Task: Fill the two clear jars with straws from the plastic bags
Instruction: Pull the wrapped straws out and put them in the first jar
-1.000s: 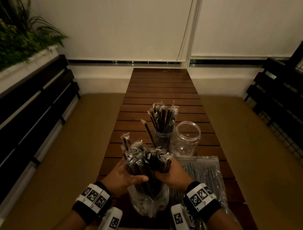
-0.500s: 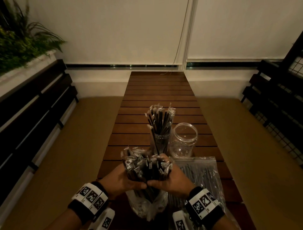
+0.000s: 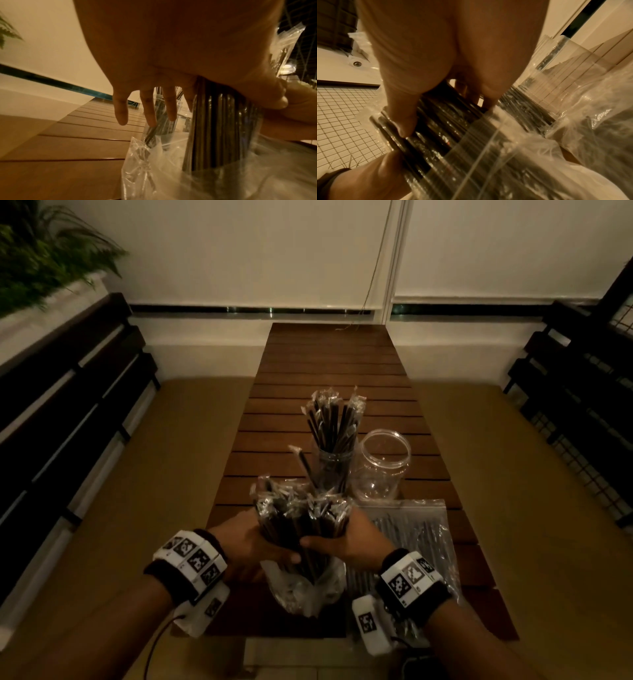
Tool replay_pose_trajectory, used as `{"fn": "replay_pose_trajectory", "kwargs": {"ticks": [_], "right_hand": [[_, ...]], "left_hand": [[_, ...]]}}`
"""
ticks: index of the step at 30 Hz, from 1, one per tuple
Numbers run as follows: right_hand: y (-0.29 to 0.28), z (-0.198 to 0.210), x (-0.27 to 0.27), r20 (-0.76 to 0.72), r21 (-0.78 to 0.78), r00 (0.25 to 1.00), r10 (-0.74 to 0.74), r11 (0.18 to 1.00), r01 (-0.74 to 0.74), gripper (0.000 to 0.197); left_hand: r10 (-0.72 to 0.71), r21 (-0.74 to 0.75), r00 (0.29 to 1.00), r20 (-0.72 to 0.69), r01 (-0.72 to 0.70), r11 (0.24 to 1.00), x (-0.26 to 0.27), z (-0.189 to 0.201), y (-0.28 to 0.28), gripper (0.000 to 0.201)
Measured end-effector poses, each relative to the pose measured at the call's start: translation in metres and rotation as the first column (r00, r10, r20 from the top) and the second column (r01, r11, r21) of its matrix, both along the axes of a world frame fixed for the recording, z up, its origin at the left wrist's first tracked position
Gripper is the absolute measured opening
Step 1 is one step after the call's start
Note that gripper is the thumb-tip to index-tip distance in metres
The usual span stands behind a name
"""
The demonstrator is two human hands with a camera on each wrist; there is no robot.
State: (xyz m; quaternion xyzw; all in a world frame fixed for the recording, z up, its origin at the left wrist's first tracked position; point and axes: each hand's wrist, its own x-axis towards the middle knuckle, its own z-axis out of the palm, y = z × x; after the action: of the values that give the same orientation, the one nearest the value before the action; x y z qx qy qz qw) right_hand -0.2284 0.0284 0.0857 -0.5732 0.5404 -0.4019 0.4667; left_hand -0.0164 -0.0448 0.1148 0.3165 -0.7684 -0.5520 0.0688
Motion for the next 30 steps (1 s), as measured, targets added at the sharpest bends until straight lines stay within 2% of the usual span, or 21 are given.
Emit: {"fn": "replay_pose_trajectory", "kwargs": {"ticks": [2, 4, 6, 10, 14, 17, 19, 21, 24, 30], "right_hand": [[0.001, -0.001, -0.001, 0.008, -0.004, 1.000, 0.000, 1.000, 0.000, 0.057], [0.002, -0.001, -0.001, -0.003, -0.006, 1.000, 0.010, 1.000, -0.010, 0.057], [0.003, 0.000, -0.001, -0.067, -0.022, 0.997, 0.033, 0.999, -0.035, 0.059], [0.004, 0.000, 0.000, -0.150, -0.028, 0.984, 0.096, 0.994, -0.101, 0.064], [0.006, -0.005, -0.001, -0.128, 0.014, 0.991, 0.025, 1.000, -0.024, 0.059], [0.011, -0.007, -0.002, -0.010, -0.029, 0.993, -0.116, 0.993, 0.116, 0.045], [0.013, -0.006, -0.003, 0.016, -0.055, 0.986, -0.165, 0.985, 0.166, 0.037], [0.016, -0.005, -0.002, 0.000, -0.064, 0.985, -0.173, 0.983, 0.172, 0.031], [0.018, -0.002, 0.001, -0.025, -0.088, 0.985, -0.171, 0.982, 0.168, 0.034], [0.017, 0.003, 0.005, 0.037, -0.074, 0.992, -0.120, 0.990, 0.122, 0.036]], "left_hand": [[-0.032, 0.003, 0.998, 0.062, 0.032, 0.999, 0.004, 0.001, -0.002, 0.060], [-0.066, -0.009, 0.995, 0.079, 0.067, 0.998, 0.002, 0.004, -0.001, 0.054], [-0.046, -0.045, 0.998, 0.036, 0.047, 0.998, -0.004, 0.007, 0.002, 0.055], [0.083, -0.124, 0.990, -0.117, -0.098, 0.988, -0.007, -0.002, 0.002, 0.052], [0.122, -0.073, 0.963, -0.242, -0.143, 0.987, -0.011, -0.013, 0.008, 0.043], [0.173, -0.025, 0.939, -0.298, -0.189, 0.982, -0.016, -0.021, 0.013, 0.043], [0.190, -0.011, 0.935, -0.299, -0.202, 0.979, -0.017, -0.024, 0.015, 0.039], [0.195, -0.015, 0.935, -0.295, -0.208, 0.978, -0.018, -0.026, 0.016, 0.035], [0.227, -0.029, 0.922, -0.315, -0.249, 0.968, -0.018, -0.029, 0.017, 0.037], [0.267, -0.019, 0.909, -0.321, -0.288, 0.958, -0.014, -0.035, 0.020, 0.041]]}}
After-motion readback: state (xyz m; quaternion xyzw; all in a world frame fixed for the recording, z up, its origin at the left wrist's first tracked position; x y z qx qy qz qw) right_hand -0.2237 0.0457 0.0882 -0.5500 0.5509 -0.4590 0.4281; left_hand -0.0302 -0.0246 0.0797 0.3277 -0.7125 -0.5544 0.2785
